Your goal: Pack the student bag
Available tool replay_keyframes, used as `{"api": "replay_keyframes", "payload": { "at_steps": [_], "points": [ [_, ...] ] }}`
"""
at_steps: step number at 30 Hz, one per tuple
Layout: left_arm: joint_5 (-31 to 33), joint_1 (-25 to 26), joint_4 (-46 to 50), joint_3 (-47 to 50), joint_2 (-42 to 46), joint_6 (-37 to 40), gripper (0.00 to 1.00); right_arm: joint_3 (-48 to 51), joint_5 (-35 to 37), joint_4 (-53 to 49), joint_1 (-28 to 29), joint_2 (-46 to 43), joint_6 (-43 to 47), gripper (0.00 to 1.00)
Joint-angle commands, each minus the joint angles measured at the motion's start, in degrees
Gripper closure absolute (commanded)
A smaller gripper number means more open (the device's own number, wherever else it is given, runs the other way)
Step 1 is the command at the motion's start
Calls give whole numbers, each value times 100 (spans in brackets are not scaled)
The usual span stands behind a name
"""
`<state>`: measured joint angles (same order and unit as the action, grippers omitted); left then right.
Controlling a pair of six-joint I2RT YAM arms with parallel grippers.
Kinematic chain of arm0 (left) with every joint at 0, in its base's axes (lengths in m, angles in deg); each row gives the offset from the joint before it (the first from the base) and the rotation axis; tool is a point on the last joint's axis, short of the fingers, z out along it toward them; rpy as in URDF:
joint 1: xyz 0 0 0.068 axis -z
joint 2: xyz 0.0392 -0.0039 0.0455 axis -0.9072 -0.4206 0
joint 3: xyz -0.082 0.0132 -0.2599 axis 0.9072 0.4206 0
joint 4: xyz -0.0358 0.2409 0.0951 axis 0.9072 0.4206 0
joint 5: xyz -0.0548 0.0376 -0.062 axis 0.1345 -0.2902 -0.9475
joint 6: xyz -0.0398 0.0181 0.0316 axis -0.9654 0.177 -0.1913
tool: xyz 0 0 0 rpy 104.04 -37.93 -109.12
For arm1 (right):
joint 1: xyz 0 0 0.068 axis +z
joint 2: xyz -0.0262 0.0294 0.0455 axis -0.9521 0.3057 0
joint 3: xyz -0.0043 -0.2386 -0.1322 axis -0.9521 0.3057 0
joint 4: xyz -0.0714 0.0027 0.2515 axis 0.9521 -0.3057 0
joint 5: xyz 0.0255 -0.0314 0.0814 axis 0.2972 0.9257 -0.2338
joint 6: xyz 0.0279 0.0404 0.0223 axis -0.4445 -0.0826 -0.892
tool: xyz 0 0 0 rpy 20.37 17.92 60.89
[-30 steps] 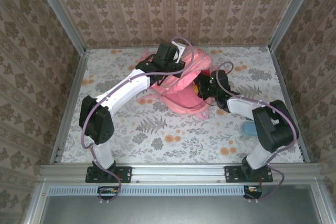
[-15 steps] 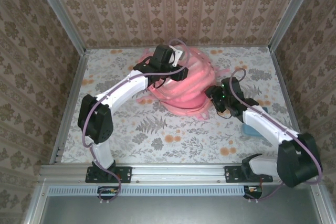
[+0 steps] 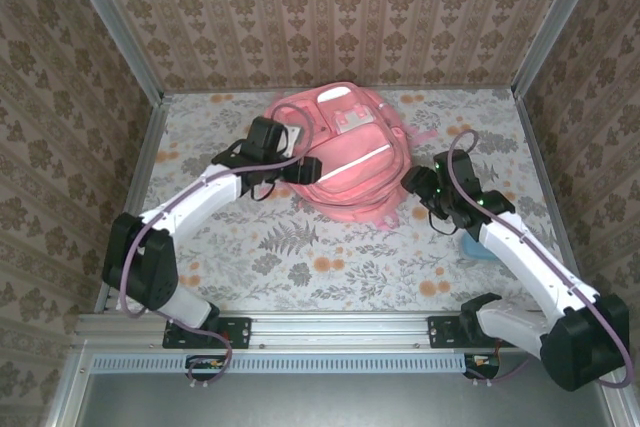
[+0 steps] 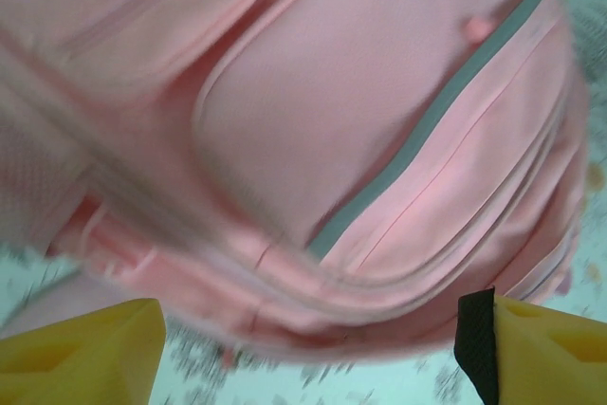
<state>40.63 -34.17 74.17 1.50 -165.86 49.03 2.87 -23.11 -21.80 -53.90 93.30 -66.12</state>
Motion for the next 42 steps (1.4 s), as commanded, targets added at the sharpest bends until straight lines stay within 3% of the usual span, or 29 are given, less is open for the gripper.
{"api": "replay_keyframes", "payload": {
  "at_steps": [1, 7, 13, 21, 31, 42],
  "points": [
    [-40, -114, -157, 667, 279, 201, 18, -360, -394, 10, 206, 403, 319, 31],
    [-740, -149, -893, 1503, 246, 585, 28, -725, -604, 250, 577, 1027, 265, 32],
    [-579, -213, -1234, 1605, -261, 913, 52, -1053, -819, 317, 799, 1463, 269, 32],
    [-410, -262, -1425, 1413, -841, 1347, 64, -1261, -949, 344, 923, 1770, 183, 34],
    [-422, -274, -1691, 1206, -1221, 1582, 71, -1269, -917, 301, 947, 1743, 174, 34],
    [-493, -244, -1678, 1579, -798, 1608, 100, -1340, -578, -150, 982, 1838, 302, 35]
  ]
}}
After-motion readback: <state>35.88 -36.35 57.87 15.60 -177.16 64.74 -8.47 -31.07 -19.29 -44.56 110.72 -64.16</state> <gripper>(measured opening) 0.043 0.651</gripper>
